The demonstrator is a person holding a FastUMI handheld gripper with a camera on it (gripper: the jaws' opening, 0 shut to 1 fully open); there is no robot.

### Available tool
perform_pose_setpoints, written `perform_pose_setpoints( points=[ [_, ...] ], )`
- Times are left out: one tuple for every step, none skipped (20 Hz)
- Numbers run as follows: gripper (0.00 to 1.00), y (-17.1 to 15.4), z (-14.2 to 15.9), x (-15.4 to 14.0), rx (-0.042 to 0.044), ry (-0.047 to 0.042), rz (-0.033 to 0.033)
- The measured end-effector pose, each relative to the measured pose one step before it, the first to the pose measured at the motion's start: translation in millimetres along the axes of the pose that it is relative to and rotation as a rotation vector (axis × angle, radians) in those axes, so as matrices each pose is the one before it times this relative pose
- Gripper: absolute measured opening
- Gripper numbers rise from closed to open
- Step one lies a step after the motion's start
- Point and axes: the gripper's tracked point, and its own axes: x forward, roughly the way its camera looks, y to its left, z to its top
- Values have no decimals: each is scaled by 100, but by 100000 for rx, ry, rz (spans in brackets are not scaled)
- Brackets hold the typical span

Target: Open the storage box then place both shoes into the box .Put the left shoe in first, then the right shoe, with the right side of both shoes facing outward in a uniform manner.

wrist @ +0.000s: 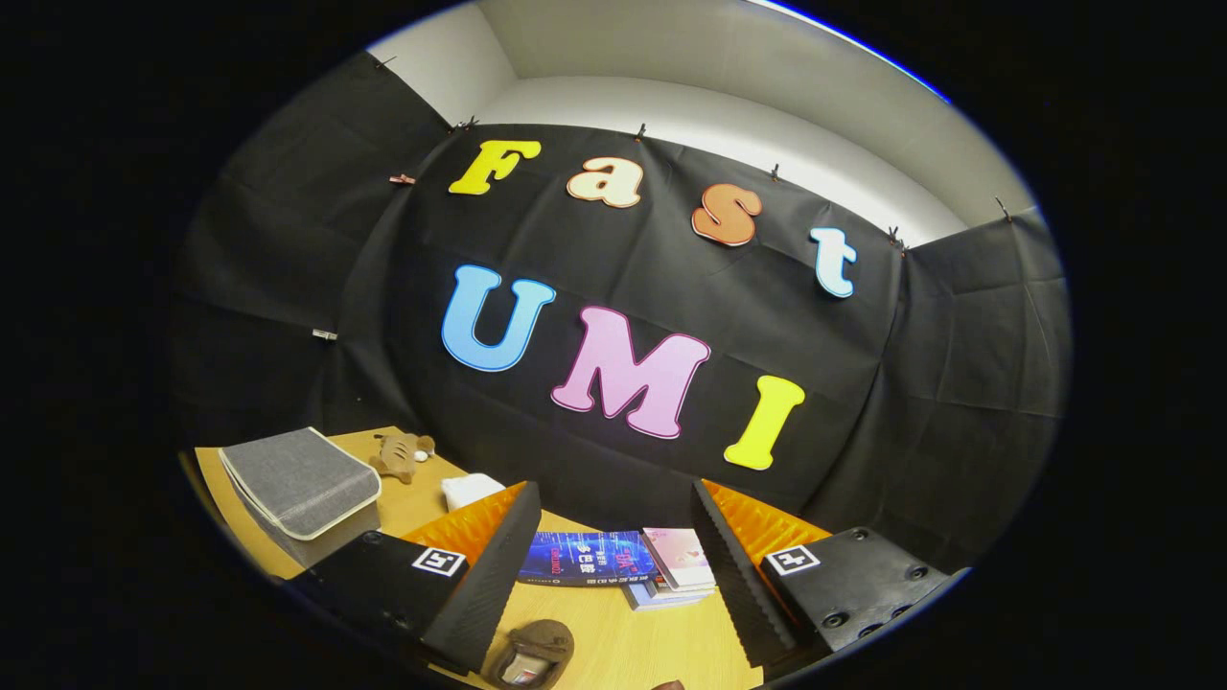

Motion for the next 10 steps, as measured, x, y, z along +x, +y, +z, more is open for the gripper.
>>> perform_pose_setpoints(
  points=[
    [97, 471, 94, 43, 724, -207, 2200],
    [97, 781, -34, 5, 789, 149, 3107],
    [97, 740, -92, 153, 593, 574, 3394],
    [97, 469, -66, 69, 406, 256, 2536],
    [97, 668, -51, 61, 583, 54, 2698],
    [97, 943, -6, 106, 1311, 0, 3588],
    [97, 1150, -97, 263, 2538, 312, 4614],
    [97, 1487, 31, 460, 3699, 574, 6002],
    [97, 1461, -282, 700, 5511, 1155, 6506],
    [97, 1125, -166, 429, 5801, 724, 4948]
  ],
)
